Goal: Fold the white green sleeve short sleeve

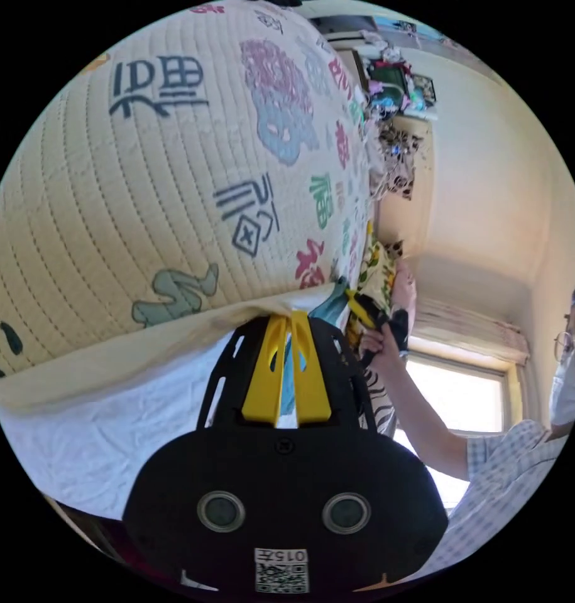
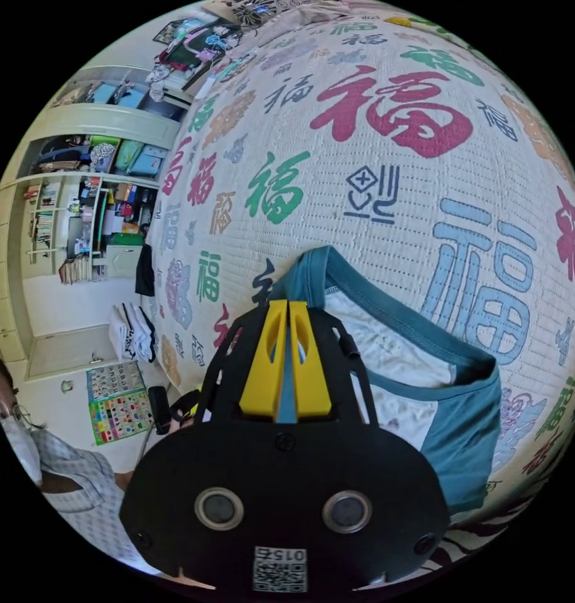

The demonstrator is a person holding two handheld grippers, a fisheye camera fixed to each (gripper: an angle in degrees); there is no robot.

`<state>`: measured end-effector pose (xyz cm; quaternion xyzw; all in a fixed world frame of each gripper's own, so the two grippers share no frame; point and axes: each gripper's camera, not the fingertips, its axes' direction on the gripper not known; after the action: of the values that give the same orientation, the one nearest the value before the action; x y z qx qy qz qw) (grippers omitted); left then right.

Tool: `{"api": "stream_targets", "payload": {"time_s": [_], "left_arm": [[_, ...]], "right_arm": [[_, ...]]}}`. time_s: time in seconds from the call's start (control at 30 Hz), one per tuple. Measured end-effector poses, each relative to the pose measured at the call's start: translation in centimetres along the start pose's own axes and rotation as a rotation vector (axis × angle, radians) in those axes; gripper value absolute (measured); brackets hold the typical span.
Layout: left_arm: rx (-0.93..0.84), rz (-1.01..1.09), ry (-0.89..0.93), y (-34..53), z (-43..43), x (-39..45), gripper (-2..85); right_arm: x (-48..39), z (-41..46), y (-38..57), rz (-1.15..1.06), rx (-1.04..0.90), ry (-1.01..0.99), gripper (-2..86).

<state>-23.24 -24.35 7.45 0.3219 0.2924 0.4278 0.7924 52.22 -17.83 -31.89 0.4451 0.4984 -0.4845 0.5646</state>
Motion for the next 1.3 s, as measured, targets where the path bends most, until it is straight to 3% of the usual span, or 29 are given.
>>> {"api": "stream_targets", "payload": {"time_s": [0.17, 0.3, 0.37, 0.63, 0.77, 0.93, 1.13, 1.3], "left_arm": [[0.103, -0.041, 0.031, -3.6, -3.2, -0.9, -0.3], [0.087, -0.053, 0.005, -5.2, -4.0, -1.3, 2.5], [0.078, -0.047, 0.043, -5.1, -4.6, -1.5, 5.3], [-0.171, 0.195, -0.146, -1.7, -4.9, 1.4, 7.6], [-0.265, 0.356, -0.279, -1.7, -2.5, 2.8, 1.1], [-0.27, 0.37, -0.22, -2.4, -4.5, 3.2, 0.7], [-0.234, 0.331, -0.151, -5.4, -5.0, 3.3, 9.1], [-0.261, 0.349, -0.167, -8.2, -2.5, 3.9, 2.1]], "right_arm": [[-0.4, 1.9, -2.0, -0.002, -0.007, -0.047, -0.2], [-0.7, 5.0, -3.3, 0.006, -0.065, 0.078, 0.6], [-0.4, 5.1, -3.2, 0.021, -0.044, 0.049, 1.3], [1.5, 4.9, -0.5, 0.037, -0.013, -0.004, 4.8], [1.0, 6.7, -1.3, 0.035, -0.037, -0.03, 2.0], [-0.6, 7.6, -0.5, -0.023, -0.064, 0.047, -0.2], [0.0, 6.5, 1.5, -0.005, -0.035, 0.006, 0.3], [0.6, 6.7, 0.8, 0.026, 0.016, -0.028, 6.5]]}}
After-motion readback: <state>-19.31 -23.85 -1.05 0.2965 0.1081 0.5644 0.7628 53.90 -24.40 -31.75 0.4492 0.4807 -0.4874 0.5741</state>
